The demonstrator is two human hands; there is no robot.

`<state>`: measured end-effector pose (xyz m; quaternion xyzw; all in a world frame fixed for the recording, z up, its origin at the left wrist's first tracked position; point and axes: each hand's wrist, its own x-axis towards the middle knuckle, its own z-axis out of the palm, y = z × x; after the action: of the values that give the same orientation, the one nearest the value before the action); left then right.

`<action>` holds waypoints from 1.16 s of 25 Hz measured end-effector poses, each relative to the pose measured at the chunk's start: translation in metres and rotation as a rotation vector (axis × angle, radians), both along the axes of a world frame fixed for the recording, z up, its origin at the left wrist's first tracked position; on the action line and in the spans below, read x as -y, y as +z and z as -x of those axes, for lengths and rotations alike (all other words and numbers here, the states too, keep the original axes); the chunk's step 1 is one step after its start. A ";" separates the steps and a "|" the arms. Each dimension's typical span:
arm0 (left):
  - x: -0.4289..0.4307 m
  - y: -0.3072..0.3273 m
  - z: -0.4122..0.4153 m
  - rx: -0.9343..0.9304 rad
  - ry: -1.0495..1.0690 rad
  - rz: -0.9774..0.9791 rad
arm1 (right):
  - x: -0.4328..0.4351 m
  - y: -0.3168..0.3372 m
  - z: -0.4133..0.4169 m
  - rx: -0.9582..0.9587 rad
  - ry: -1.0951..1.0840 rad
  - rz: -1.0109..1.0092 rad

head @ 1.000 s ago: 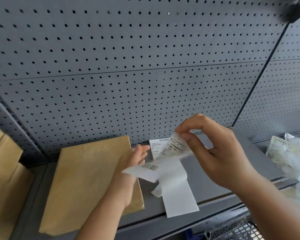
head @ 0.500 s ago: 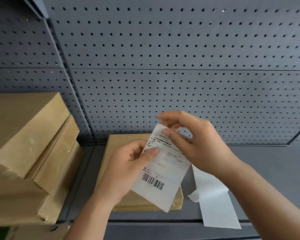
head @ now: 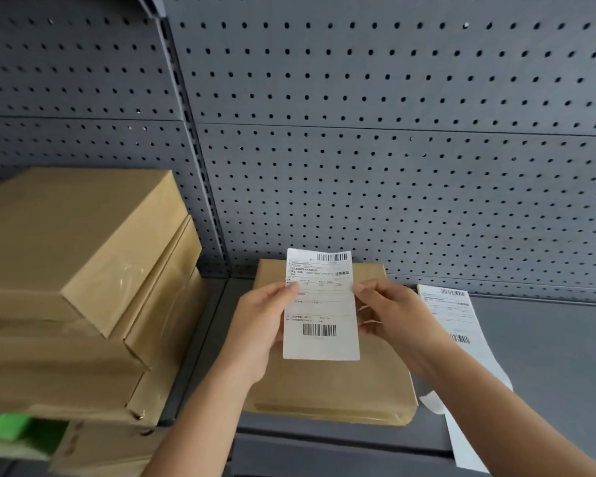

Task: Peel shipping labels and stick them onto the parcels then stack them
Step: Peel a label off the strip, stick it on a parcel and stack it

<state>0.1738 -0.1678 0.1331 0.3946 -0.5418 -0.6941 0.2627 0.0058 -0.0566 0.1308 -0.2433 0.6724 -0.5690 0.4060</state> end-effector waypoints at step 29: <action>0.029 -0.036 0.023 0.723 -0.062 0.746 | 0.023 -0.024 -0.005 -0.633 0.005 -0.387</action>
<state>0.1504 -0.1967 0.0975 0.4724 -0.8198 -0.2808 0.1610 0.0105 -0.0796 0.1067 -0.3278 0.8591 -0.3270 0.2178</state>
